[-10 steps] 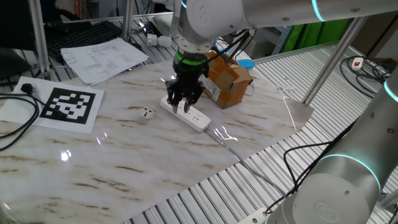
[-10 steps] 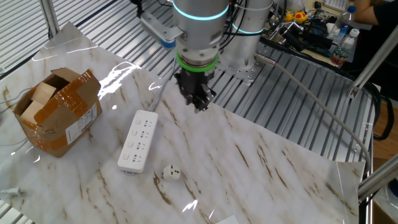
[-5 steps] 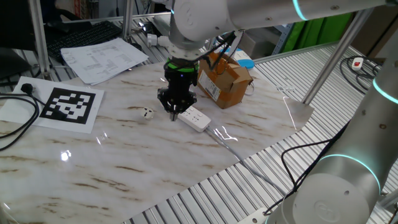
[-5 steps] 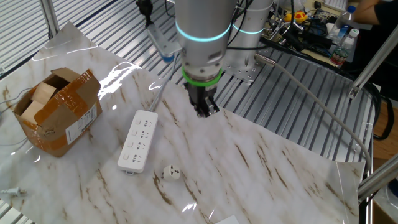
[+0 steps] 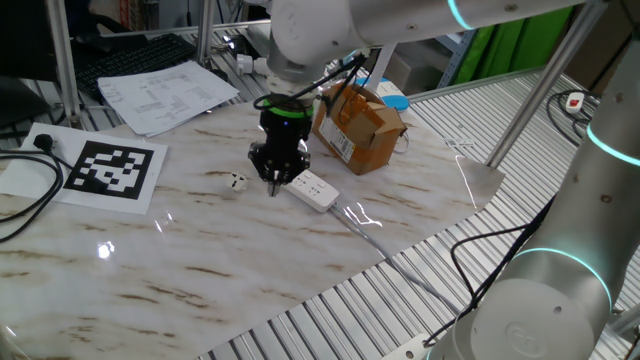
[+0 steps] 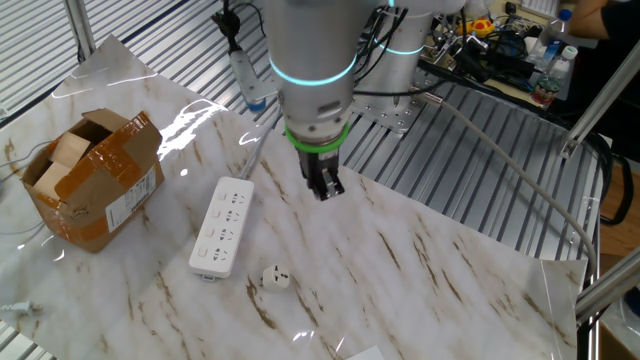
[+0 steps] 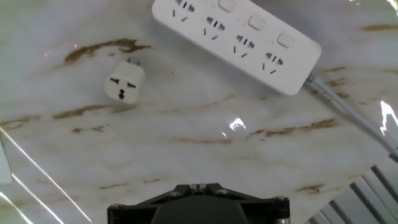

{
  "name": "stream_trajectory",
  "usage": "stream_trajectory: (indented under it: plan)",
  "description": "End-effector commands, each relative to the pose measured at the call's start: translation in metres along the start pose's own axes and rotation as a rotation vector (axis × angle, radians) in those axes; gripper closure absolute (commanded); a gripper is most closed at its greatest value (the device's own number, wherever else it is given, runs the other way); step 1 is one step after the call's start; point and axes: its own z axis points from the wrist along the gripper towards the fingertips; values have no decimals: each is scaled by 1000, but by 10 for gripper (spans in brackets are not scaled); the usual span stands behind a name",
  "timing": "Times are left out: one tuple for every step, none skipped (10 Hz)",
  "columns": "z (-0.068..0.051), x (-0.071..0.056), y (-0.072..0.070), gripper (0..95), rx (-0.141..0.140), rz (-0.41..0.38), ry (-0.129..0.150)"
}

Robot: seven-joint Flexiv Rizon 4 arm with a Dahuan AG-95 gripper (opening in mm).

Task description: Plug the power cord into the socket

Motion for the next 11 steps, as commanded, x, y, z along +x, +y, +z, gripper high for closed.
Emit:
stream_trajectory:
  plan:
    - [4,-12,8,950,5,47,-12]
    - [5,-13,9,950,9,71,-41]
    - [5,-13,9,950,9,81,-59]
    - [6,-14,9,950,30,94,-99]
    - [7,-15,8,950,29,100,-106]
    - [8,-19,6,950,26,98,-116]
    - [9,-22,5,950,24,107,-130]
    - [9,-24,4,950,29,122,-152]
    - [11,-26,5,950,34,138,-165]
    - [11,-28,6,950,34,146,-166]
    - [14,-30,7,950,33,163,-162]
